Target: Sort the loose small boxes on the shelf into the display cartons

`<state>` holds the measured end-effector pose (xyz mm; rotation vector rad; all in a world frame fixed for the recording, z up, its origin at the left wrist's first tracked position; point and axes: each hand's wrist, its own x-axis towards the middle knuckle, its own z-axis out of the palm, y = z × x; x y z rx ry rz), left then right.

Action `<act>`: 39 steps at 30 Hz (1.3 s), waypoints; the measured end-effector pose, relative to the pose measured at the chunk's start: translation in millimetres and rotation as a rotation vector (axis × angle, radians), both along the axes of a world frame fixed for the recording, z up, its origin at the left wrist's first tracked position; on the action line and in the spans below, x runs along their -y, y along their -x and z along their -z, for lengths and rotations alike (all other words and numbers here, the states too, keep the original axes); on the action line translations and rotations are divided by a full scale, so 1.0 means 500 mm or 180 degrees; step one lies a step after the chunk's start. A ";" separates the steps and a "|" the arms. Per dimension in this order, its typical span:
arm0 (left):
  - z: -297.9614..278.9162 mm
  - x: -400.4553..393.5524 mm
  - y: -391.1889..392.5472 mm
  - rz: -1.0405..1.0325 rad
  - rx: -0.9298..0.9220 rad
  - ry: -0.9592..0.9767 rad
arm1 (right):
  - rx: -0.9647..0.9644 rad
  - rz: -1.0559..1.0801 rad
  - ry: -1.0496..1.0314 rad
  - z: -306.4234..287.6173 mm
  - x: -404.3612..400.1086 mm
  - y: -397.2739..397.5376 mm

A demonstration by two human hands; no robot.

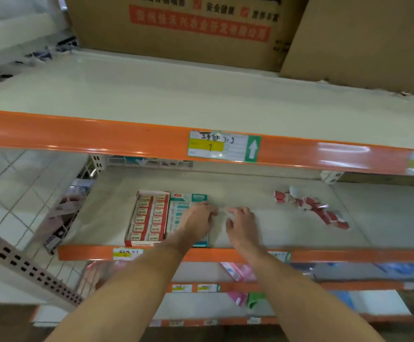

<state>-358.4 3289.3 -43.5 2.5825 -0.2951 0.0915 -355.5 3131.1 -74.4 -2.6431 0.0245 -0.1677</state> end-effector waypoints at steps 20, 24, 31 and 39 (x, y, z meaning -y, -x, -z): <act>0.040 0.359 -0.035 0.0224 -0.0490 -0.0232 | -0.0341 0.0406 -0.0249 0.025 0.384 -0.023; 0.048 0.425 -0.042 0.0225 -0.0515 -0.0337 | -0.0293 0.0348 -0.0360 0.026 0.446 -0.026; 0.060 0.561 -0.038 0.0500 -0.0479 -0.0587 | 0.0019 0.0411 -0.0441 0.027 0.568 -0.015; 0.071 0.647 -0.059 0.0702 -0.0481 -0.0896 | -0.0699 0.0904 -0.0721 0.030 0.651 -0.073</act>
